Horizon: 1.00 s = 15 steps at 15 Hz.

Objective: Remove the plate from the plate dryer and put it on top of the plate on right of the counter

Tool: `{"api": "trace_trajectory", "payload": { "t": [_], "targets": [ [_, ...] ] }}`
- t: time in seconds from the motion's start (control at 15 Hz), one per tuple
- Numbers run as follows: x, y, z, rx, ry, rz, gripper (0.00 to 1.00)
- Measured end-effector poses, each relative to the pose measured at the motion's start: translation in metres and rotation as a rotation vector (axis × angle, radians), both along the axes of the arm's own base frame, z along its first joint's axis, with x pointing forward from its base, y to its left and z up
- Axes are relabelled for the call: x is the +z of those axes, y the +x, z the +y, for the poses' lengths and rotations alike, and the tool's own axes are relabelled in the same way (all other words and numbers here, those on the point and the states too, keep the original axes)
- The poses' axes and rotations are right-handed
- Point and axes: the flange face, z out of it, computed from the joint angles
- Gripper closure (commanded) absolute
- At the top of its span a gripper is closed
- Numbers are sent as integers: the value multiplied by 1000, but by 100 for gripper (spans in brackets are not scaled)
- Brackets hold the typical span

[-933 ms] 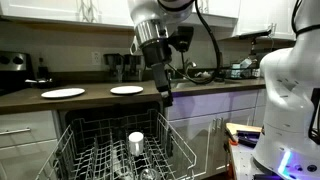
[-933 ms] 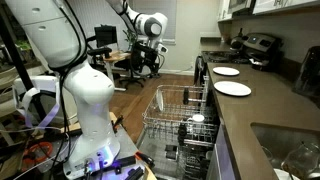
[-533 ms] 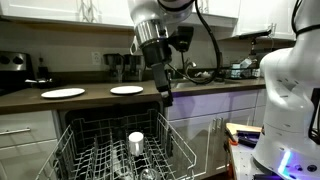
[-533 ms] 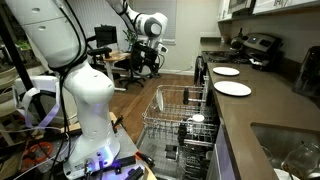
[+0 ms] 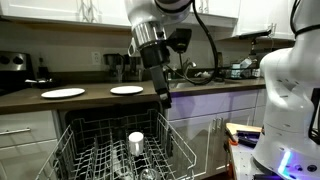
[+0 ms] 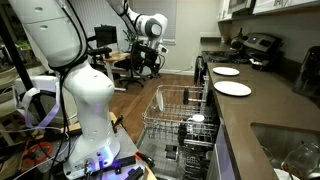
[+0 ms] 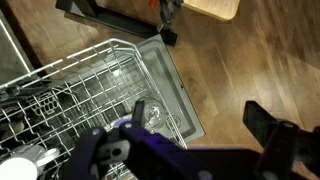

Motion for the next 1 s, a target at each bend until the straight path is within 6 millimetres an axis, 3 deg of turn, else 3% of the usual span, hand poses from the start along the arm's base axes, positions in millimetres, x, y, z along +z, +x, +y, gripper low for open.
{"api": "trace_trajectory", "payload": {
  "t": [0.47, 1.0],
  "targets": [
    [-11, 42, 9, 80, -76, -30, 0],
    [-44, 121, 32, 175, -85, -150, 0]
  ]
}}
